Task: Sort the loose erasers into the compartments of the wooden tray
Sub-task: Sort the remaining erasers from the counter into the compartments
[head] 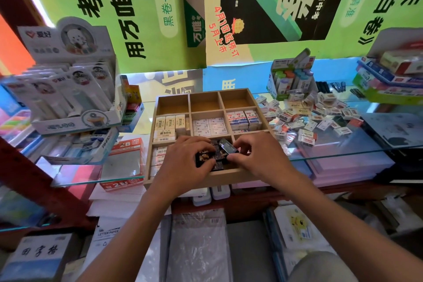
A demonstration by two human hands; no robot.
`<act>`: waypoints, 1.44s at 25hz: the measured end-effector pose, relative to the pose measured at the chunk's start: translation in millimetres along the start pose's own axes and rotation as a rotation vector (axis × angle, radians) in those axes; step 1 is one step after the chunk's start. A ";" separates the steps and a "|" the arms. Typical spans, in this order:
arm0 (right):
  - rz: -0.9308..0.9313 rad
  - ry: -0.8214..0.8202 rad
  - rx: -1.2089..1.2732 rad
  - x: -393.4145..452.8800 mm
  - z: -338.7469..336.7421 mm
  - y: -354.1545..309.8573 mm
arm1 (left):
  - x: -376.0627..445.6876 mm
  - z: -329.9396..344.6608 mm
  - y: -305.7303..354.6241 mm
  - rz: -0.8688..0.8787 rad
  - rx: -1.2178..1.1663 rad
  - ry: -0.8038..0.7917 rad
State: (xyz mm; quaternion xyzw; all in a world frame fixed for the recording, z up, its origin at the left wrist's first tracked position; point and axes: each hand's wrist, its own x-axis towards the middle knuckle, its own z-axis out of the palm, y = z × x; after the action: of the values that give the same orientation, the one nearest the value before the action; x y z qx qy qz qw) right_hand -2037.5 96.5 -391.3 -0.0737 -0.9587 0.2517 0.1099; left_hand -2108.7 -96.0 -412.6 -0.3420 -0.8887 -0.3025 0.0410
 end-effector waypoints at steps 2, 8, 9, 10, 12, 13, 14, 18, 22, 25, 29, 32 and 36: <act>0.003 0.109 -0.010 -0.6 4.2 -4.8 | -0.4 -0.5 0.2 0.001 0.002 0.000; -0.122 0.159 0.166 -3.2 7.4 -4.1 | -0.6 -1.7 0.5 -0.006 -0.019 0.005; -0.100 0.153 0.173 -3.2 7.8 -3.0 | -0.4 -1.4 0.6 -0.008 -0.016 0.004; -0.072 0.140 0.152 -2.0 9.0 -1.3 | -0.3 -1.4 0.8 -0.009 -0.013 0.004; -0.036 0.087 0.034 1.7 12.2 0.8 | 0.1 -1.7 1.4 -0.012 -0.007 0.006; -0.035 0.082 -0.020 3.7 13.5 -0.3 | 0.1 -1.6 1.0 -0.011 -0.006 0.008; -0.036 0.091 -0.055 6.0 13.9 -1.9 | 0.1 -1.5 0.6 -0.009 -0.007 0.009; -0.117 0.005 -0.088 14.2 11.5 -4.9 | -0.4 -1.9 0.8 -0.008 -0.005 0.005; -0.268 -0.100 -0.296 25.8 4.7 -3.4 | -0.5 -1.4 0.9 -0.010 0.004 0.001; -0.255 -0.050 -0.367 27.3 -2.5 -3.7 | -1.3 -2.0 2.0 -0.015 -0.012 0.003; -0.040 0.109 -0.079 16.3 -4.0 -9.3 | 0.4 -1.3 2.6 -0.019 -0.026 0.012; 0.038 0.130 -0.108 11.1 6.2 -25.1 | 0.0 -0.1 1.9 -0.012 -0.021 0.041; 0.026 0.079 -0.104 9.7 12.7 -30.7 | -1.2 -0.6 1.9 -0.014 -0.003 0.064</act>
State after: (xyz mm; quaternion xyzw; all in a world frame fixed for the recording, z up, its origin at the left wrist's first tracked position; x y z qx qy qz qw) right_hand -2052.6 66.0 -385.2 -0.1016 -0.9644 0.1998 0.1405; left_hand -2106.6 -95.9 -411.4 -0.3262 -0.8888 -0.3151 0.0665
